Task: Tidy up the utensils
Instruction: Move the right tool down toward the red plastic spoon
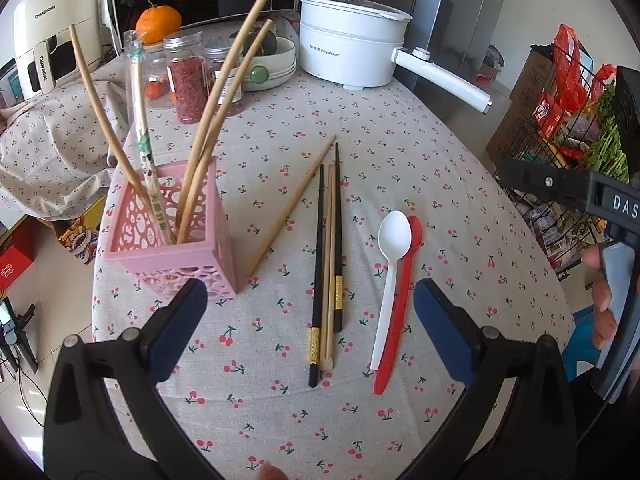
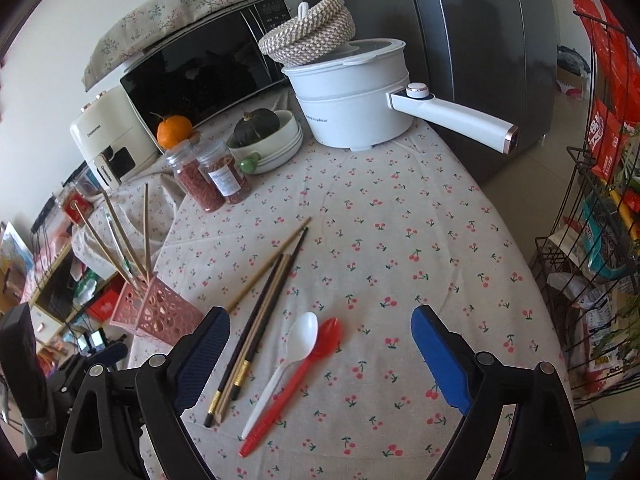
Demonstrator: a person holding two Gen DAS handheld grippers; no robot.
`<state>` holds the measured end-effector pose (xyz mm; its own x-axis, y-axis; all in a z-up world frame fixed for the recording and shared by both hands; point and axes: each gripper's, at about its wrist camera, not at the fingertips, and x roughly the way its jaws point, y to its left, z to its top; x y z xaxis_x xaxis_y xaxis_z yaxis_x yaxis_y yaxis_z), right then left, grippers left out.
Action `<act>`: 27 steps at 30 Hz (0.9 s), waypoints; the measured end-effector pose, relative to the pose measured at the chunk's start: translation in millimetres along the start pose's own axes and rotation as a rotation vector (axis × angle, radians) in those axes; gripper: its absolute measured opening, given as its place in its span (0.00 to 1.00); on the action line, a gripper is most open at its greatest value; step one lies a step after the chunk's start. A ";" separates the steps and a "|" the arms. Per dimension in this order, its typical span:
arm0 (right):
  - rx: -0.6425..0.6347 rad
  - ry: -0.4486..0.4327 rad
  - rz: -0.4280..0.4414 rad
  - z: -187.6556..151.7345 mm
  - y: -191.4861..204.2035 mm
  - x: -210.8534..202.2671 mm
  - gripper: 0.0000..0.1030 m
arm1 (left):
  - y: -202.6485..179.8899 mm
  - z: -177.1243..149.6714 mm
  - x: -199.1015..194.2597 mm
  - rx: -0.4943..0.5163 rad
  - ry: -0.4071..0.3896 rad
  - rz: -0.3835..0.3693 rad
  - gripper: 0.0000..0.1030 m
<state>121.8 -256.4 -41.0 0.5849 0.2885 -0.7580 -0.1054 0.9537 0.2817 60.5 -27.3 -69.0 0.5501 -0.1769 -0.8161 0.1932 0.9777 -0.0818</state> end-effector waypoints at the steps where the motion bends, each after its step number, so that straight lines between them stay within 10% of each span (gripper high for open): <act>1: -0.006 0.022 -0.010 -1.9 -1.2 3.3 0.90 | -1.3 0.3 1.6 0.003 0.005 0.001 0.99; 27: 0.008 0.394 -0.120 -23.2 0.0 108.6 0.90 | 23.4 -5.3 16.4 -0.055 0.119 0.014 0.99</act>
<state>166.6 -223.1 -137.0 0.2402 0.1873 -0.9525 -0.0480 0.9823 0.1810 69.8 -6.8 -87.3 0.4517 -0.1519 -0.8791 0.1395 0.9853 -0.0985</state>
